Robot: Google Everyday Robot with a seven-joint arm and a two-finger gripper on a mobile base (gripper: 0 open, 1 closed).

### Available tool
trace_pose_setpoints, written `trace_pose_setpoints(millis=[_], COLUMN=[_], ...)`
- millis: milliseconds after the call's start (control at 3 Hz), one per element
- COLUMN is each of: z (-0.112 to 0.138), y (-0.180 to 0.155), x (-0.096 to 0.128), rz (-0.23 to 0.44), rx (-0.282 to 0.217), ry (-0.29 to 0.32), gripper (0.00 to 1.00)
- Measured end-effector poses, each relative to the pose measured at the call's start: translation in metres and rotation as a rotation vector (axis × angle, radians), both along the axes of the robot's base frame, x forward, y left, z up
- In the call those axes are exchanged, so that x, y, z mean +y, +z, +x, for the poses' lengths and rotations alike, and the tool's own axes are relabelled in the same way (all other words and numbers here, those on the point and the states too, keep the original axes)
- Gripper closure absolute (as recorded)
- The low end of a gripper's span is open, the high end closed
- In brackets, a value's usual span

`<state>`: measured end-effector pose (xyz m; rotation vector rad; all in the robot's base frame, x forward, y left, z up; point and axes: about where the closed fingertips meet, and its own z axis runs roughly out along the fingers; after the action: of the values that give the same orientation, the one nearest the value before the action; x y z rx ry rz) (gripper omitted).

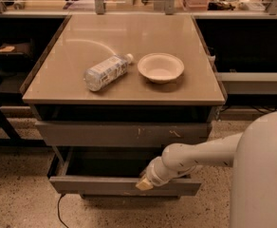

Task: Open middle drawer

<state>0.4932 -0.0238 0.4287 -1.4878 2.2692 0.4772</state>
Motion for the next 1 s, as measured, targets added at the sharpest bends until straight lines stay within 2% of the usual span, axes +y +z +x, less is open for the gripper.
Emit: trace_pose_setpoints(millis=[1000], z=[-0.0185], y=[0.0040], x=[-0.0023], rz=[-0.010], rx=[0.038], ry=[0.008], gripper=[1.00])
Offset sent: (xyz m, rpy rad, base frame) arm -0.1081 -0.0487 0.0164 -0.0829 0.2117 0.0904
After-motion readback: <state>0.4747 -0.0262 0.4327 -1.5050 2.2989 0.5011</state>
